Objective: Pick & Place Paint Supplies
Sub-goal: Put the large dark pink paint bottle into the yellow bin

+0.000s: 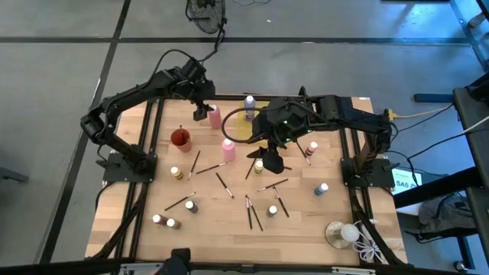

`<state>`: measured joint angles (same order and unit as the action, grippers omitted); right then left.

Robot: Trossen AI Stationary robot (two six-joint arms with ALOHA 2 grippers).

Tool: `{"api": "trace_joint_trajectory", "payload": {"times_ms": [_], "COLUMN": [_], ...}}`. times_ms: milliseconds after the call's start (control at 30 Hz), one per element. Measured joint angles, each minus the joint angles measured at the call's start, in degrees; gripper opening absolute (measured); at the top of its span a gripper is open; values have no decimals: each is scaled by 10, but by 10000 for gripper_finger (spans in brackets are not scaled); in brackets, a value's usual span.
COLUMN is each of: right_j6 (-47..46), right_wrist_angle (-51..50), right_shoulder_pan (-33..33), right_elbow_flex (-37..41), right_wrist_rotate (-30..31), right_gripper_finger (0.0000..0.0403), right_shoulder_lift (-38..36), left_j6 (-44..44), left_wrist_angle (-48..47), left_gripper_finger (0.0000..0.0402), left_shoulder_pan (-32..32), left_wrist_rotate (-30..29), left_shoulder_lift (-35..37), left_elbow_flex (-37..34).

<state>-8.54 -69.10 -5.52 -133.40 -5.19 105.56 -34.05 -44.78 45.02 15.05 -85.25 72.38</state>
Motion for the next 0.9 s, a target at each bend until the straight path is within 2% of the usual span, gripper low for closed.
{"api": "trace_joint_trajectory", "payload": {"times_ms": [900], "right_j6": [0], "right_wrist_angle": [7], "right_shoulder_pan": [2], "right_elbow_flex": [0], "right_wrist_rotate": [6], "right_gripper_finger": [208], "right_shoulder_lift": [1], "left_j6": [-32], "left_wrist_angle": [-11], "left_gripper_finger": [237], "left_shoulder_pan": [-7], "left_wrist_rotate": [7], "left_shoulder_lift": [-3], "left_elbow_flex": [0]}}
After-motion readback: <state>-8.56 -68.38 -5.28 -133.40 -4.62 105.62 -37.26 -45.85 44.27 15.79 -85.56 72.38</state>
